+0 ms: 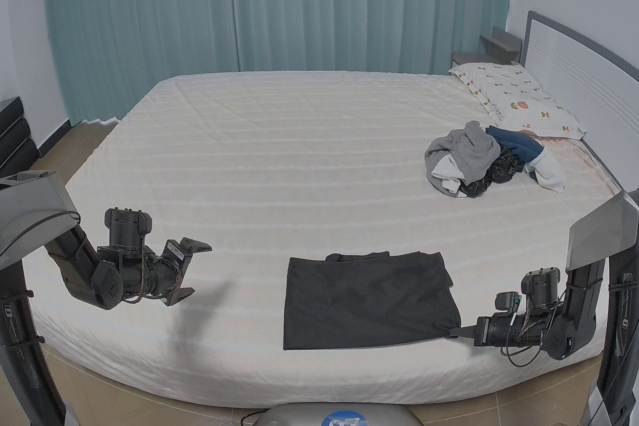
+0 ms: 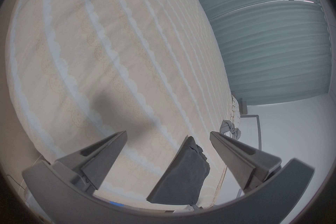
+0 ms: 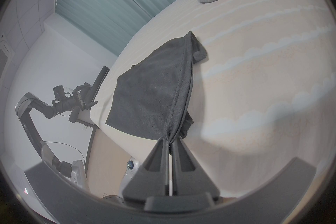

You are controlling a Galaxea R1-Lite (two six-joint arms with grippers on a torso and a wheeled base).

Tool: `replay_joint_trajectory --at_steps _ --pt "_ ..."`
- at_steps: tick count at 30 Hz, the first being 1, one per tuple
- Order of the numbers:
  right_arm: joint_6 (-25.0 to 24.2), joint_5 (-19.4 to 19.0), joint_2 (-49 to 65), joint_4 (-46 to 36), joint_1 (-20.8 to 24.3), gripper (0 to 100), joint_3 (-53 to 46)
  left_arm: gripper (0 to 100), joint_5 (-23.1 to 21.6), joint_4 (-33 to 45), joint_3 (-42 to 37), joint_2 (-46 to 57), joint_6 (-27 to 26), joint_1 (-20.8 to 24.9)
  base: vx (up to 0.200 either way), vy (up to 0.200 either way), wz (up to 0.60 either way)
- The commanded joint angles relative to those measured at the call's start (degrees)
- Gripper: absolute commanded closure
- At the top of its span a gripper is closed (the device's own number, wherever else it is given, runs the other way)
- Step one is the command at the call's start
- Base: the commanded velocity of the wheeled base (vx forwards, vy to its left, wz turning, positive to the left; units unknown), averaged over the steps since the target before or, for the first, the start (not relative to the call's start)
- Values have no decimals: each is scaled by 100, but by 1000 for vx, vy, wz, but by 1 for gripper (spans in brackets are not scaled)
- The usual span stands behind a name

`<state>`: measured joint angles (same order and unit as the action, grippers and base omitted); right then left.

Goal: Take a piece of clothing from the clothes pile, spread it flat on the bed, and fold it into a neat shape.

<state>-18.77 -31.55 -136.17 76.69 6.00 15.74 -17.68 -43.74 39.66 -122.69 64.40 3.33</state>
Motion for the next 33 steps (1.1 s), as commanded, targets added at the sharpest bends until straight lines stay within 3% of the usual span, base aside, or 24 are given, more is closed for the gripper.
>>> replay_joint_trajectory --at_steps 1,5,6,13,17,18,21,29,33 --pt "32 -9 3 -5 -37 100 -27 0 1 -3 -2 -1 11 1 0 0 0" --pt "163 -9 -6 -5 -55 100 -45 0 1 6 7 -1 20 1 0 0 0" --pt "199 0 3 -5 -90 0 -53 0 1 -3 7 -1 11 1 0 0 0" --pt "40 -18 258 65 -292 0 131 0 10 -3 -11 -10 -7 10 0 0 0" --pt "-759 0 249 65 -565 0 606 0 27 6 16 -1 2 19 0 0 0" --pt "-759 0 249 65 -565 0 606 0 27 6 16 -1 2 19 -200 0 0" --pt "-1533 8 29 13 -793 0 1116 0 27 -3 25 17 11 28 -200 0 0" --pt "-2438 -44 -182 4 -1048 0 1617 0 1 -3 200 8 55 54 -50 0 0" --pt "-2526 -53 -182 48 -1048 0 1617 0 -8 -3 280 -36 90 142 0 -50 0"
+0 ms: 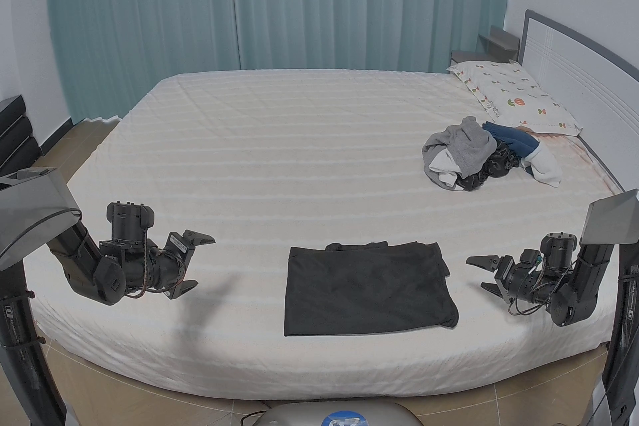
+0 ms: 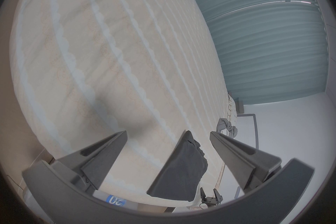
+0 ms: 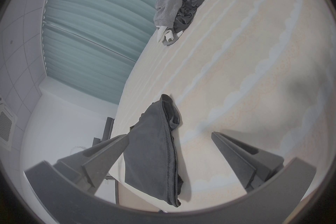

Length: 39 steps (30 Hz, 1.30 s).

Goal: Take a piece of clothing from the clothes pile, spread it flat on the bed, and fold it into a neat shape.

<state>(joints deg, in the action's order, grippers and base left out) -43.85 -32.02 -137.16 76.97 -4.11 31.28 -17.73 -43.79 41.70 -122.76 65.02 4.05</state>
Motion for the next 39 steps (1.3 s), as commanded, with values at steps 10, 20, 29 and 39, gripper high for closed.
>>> replay_joint_trajectory --at_steps 10,20,29,39 --pt "-27 3 -101 37 -20 0 62 0 15 2 189 -46 124 351 0 -200 0" --pt "-27 3 -101 37 -11 0 62 0 23 11 233 -73 195 448 0 -200 0" --pt "-18 3 -101 46 -11 0 54 0 489 11 461 -415 -218 738 0 -67 0" --pt "-10 12 -110 46 -2 0 36 0 990 -121 664 -1189 -2257 1151 0 0 0"
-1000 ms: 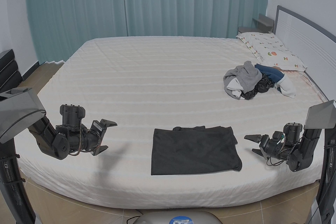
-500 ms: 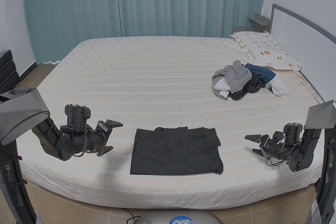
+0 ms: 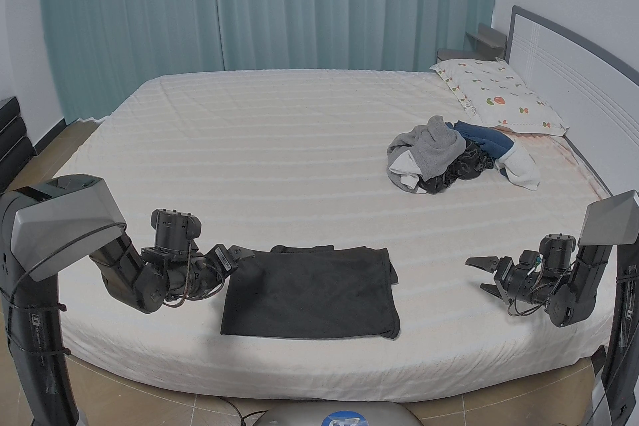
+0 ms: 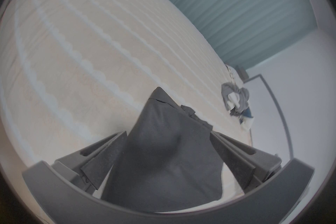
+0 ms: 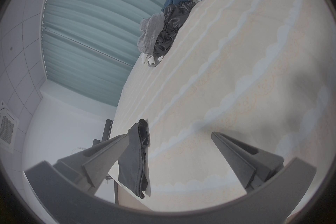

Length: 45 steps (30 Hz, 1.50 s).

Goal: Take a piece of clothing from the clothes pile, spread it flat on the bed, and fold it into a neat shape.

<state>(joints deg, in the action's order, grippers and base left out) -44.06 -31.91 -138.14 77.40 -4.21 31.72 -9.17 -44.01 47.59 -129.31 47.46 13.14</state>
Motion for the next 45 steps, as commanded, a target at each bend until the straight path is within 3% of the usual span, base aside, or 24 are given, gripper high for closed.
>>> replay_joint_trajectory --at_steps 1,11,22,27,28,45 --pt "11 1 -11 3 7 0 -8 0 135 -99 75 -534 -501 242 0 0 0" --pt "46 1 -20 3 7 0 -26 0 354 -1101 -22 -1018 -967 198 0 0 0" --pt "55 1 -28 3 7 0 -26 0 310 -1259 -101 -1026 -905 224 0 0 0" --pt "55 10 -28 3 16 0 -26 0 301 -1347 -83 -1000 -633 215 0 0 0" --pt "55 10 -28 3 16 0 -26 100 310 -1347 -57 -1000 -571 215 0 0 0" --pt "64 10 -28 3 16 0 -34 100 451 -1883 -435 -965 -395 215 0 0 0"
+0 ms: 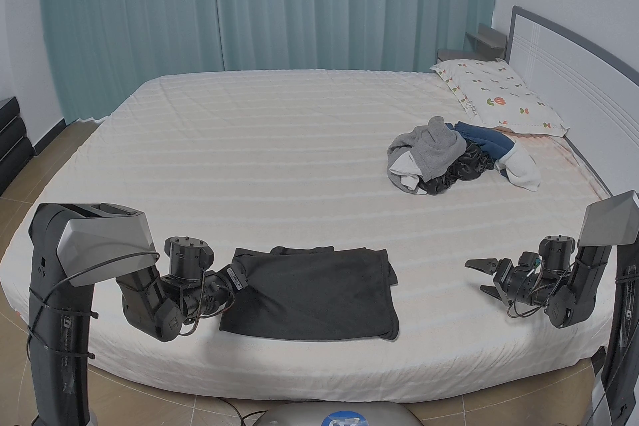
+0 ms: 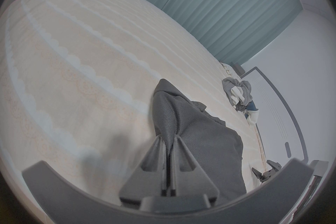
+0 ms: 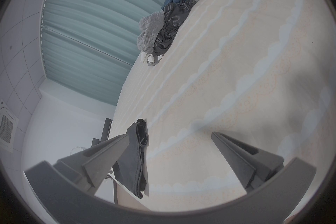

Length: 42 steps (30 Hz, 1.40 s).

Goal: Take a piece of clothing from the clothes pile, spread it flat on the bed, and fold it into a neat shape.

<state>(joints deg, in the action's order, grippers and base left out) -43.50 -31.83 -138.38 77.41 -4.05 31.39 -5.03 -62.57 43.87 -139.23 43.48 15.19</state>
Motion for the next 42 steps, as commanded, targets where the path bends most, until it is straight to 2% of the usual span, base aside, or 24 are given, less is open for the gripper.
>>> replay_joint_trajectory --at_steps 1,7,9,14,42 --pt "-1 1 -5 2 0 0 -1 100 55 -27 -81 27 2 28 0 0 0" --pt "-1 -7 -5 2 0 0 -1 100 108 -27 -81 19 2 37 0 0 0" --pt "-1 -7 4 2 0 0 -1 100 134 -36 -19 36 345 37 0 0 0" --pt "-1 -7 4 2 0 0 -1 100 143 -36 -54 63 442 28 0 0 0" --pt "-1 -7 4 2 0 0 -10 100 196 -18 -283 317 617 -121 0 200 0"
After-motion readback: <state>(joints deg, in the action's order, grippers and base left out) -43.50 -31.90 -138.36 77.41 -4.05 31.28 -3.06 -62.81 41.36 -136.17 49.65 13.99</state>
